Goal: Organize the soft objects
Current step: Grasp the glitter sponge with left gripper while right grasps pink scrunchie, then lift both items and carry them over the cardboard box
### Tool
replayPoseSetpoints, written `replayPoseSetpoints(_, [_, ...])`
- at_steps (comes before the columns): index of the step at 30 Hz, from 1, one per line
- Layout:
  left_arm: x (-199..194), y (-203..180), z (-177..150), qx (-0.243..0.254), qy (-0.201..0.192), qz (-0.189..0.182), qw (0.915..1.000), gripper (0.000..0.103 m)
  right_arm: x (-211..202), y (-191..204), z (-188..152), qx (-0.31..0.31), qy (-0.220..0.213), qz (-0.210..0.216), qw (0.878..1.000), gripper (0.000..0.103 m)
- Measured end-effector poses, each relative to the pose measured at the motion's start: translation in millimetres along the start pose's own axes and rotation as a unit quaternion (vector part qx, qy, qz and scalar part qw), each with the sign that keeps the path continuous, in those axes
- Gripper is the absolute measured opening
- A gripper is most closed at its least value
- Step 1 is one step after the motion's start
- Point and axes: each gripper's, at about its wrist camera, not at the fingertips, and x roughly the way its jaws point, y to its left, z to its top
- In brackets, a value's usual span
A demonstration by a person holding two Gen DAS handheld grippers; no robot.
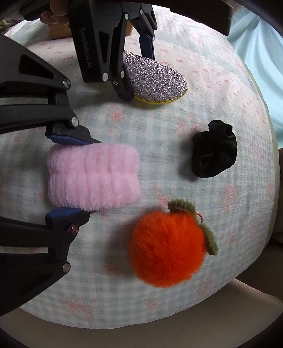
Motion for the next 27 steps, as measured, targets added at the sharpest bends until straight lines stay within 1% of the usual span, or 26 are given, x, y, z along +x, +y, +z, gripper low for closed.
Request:
replayPoseSetpoints(1, [-2, 4, 0, 0.0, -0.001, 0.003, 1.0, 0.059, -1, -1, 0, 0.005, 0.0, 0.002, 1.0, 0.042])
replayPoseSetpoints(2, [-6, 7, 1, -0.001, -0.001, 0.005, 1.0, 0.052, -2, -1, 0, 0.009, -0.001, 0.003, 1.0, 0.042])
replayPoseSetpoints(3, [-8, 9, 1, -0.001, -0.001, 0.006, 1.0, 0.047, -4, -1, 0, 0.01, -0.002, 0.002, 1.0, 0.042])
replayPoseSetpoints(6, [-14, 16, 2, -0.004, -0.002, 0.005, 1.0, 0.041, -12, 0, 1, 0.013, -0.009, 0.0, 1.0, 0.042])
replayPoseSetpoints(12, [-39, 22, -2, -0.009, -0.016, 0.0, 0.9998, 0.04, -38, -2, 1, 0.016, -0.02, -0.006, 1.0, 0.042])
replayPoseSetpoints(18, [-89, 17, -13, -0.003, -0.045, -0.005, 0.999, 0.04, -83, 7, -5, 0.02, -0.043, -0.013, 0.999, 0.042])
replayPoseSetpoints(23, [-142, 1, -25, 0.003, -0.08, -0.007, 0.9967, 0.04, -139, 14, -10, 0.023, -0.068, -0.02, 0.997, 0.042])
replayPoseSetpoints(27, [-193, 3, -38, -0.004, -0.107, -0.016, 0.9941, 0.04, -193, 29, -14, 0.022, -0.094, -0.028, 0.995, 0.042])
